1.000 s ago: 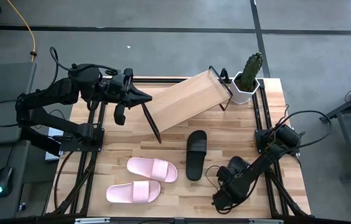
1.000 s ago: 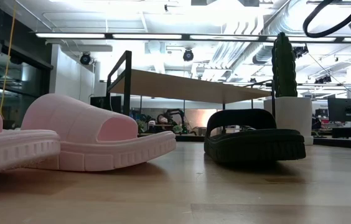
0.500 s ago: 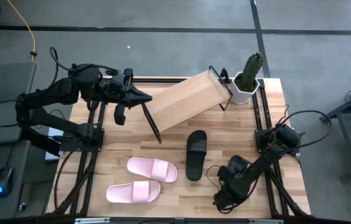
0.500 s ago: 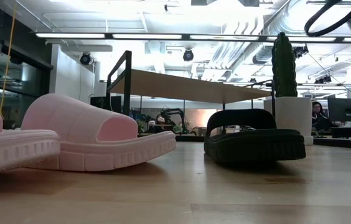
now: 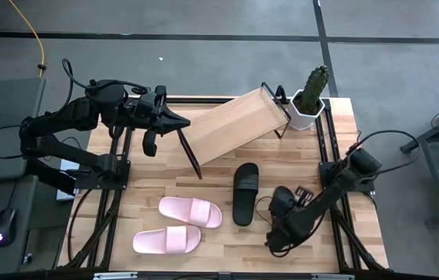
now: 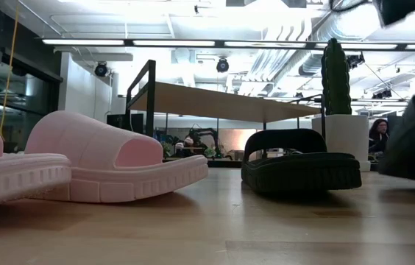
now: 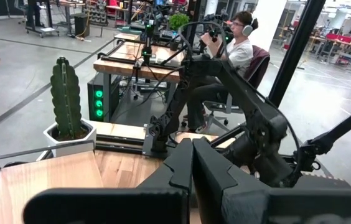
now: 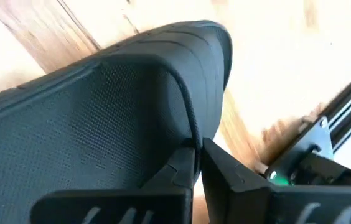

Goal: Pick and place slides into the shelf
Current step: Put the right black slide on the shelf

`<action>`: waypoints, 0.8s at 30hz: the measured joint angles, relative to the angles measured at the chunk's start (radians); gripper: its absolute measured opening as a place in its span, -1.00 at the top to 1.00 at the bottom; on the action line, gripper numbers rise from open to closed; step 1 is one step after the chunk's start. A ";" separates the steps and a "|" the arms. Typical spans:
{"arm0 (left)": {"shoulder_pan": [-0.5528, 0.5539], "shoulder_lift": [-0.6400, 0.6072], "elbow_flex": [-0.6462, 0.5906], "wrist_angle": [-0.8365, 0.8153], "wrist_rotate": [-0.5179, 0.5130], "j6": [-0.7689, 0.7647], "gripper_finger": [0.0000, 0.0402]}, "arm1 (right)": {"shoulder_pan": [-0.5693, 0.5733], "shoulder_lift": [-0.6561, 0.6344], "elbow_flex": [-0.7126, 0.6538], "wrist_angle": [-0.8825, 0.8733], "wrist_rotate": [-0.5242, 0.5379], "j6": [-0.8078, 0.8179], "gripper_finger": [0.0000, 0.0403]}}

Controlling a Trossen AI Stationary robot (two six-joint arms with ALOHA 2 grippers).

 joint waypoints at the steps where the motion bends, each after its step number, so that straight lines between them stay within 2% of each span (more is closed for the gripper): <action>1: 0.000 0.000 0.000 0.000 0.000 0.000 1.00 | 0.000 -0.016 0.000 -0.001 0.013 0.000 1.00; 7: 0.000 0.000 0.000 -0.002 0.000 0.000 1.00 | -0.005 -0.079 0.000 0.006 0.079 -0.088 1.00; 24: 0.000 0.000 0.000 -0.008 0.000 0.000 1.00 | -0.101 -0.116 0.001 -0.052 0.168 -0.224 1.00</action>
